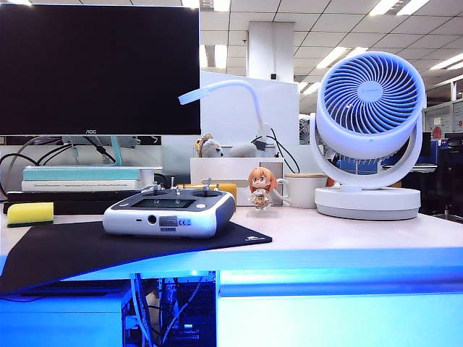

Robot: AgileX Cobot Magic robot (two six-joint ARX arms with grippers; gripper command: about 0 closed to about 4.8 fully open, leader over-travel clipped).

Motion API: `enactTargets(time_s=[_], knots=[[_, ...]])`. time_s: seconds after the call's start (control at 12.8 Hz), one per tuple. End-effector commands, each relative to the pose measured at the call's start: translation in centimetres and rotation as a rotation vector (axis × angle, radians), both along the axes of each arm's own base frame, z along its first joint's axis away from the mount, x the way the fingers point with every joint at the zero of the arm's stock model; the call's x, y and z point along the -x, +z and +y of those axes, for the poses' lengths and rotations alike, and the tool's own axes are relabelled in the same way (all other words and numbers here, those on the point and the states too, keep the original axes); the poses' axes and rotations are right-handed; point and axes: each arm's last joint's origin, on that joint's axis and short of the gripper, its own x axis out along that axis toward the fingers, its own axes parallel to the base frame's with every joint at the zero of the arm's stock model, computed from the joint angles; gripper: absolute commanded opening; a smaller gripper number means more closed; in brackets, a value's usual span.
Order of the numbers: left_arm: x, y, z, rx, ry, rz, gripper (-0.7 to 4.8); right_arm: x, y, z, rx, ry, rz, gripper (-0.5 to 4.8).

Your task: Open the drawer, place the cleaning sponge inside, then close the drawer.

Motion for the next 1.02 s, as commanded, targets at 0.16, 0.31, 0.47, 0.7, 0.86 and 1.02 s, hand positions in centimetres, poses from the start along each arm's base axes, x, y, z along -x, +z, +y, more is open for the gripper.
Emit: enactTargets(time_s=[0.16,0.31,0.47,0.7,0.86,1.02], knots=[[0.0,0.3,0.0,0.002,0.002,-0.017,-0.05,0.0,-0.4,0.0,0.023,0.015,-0.048,4.79],[0.1,0.0,0.0,-0.006,-0.001,0.008,-0.05,-0.4,-0.2,0.1,0.021,0.029,-0.062,4.79],[0.2,-0.2,0.1,-0.011,-0.002,0.025,-0.05,-0.8,-0.4,0.4,0.030,0.012,-0.056,4.79],[0.1,0.3,0.0,0.004,-0.002,-0.024,-0.05,-1.5,-0.5,1.0,0.009,0.038,-0.048,4.79],[0.0,0.9,0.0,0.020,-0.006,-0.073,-0.05,-2.0,-0.5,1.9,0.014,0.077,-0.054,4.79],[0.0,0.9,0.0,0.021,-0.010,-0.072,-0.05,-2.1,-0.5,2.1,0.025,0.095,-0.064,4.79]])
